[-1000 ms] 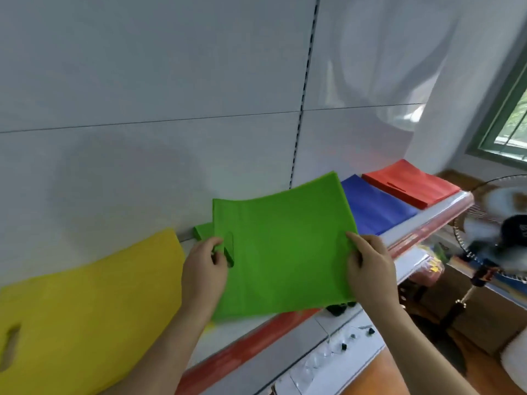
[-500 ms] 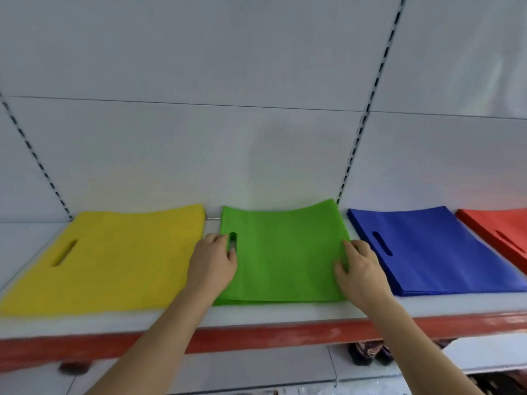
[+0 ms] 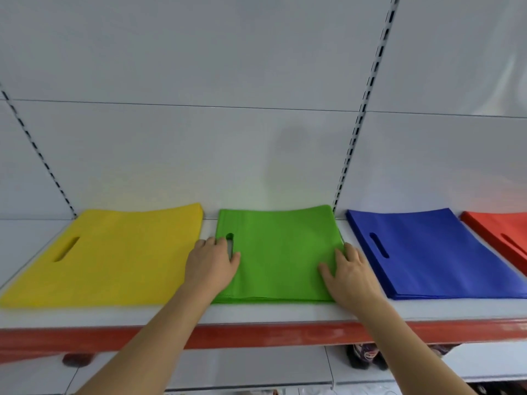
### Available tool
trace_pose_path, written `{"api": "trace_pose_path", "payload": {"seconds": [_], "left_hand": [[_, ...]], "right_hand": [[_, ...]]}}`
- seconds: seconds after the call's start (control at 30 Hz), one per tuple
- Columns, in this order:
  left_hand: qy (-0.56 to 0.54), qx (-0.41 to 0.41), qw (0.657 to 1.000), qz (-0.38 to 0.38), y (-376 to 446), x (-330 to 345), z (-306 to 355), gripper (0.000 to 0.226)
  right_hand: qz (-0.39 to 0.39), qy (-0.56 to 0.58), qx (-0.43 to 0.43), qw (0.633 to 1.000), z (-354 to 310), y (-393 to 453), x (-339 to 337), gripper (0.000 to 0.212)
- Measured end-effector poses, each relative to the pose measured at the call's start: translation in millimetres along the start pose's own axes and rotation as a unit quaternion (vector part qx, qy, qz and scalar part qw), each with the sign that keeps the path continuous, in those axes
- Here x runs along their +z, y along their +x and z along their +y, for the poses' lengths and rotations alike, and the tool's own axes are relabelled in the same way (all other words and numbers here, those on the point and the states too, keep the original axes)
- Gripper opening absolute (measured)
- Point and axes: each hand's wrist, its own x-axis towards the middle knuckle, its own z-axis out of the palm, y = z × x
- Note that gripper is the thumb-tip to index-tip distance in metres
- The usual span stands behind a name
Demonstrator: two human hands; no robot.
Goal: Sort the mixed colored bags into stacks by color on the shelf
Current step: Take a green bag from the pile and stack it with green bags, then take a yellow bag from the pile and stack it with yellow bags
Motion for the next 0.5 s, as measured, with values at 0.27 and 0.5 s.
{"api": "trace_pose_path", "payload": {"seconds": [0.27,0.5], "left_hand": [[0.008,-0.034,0.997,0.069,-14,-21,2,0.06],[0.025,-0.071,0.991,0.111,-58,-31,-42,0.065]], "right_hand": [[0.052,-0.009,-0.032,0.998,-15,2,-12,0.076],[0.057,-0.006,-0.126,0.99,-90,-23,2,0.083]]}}
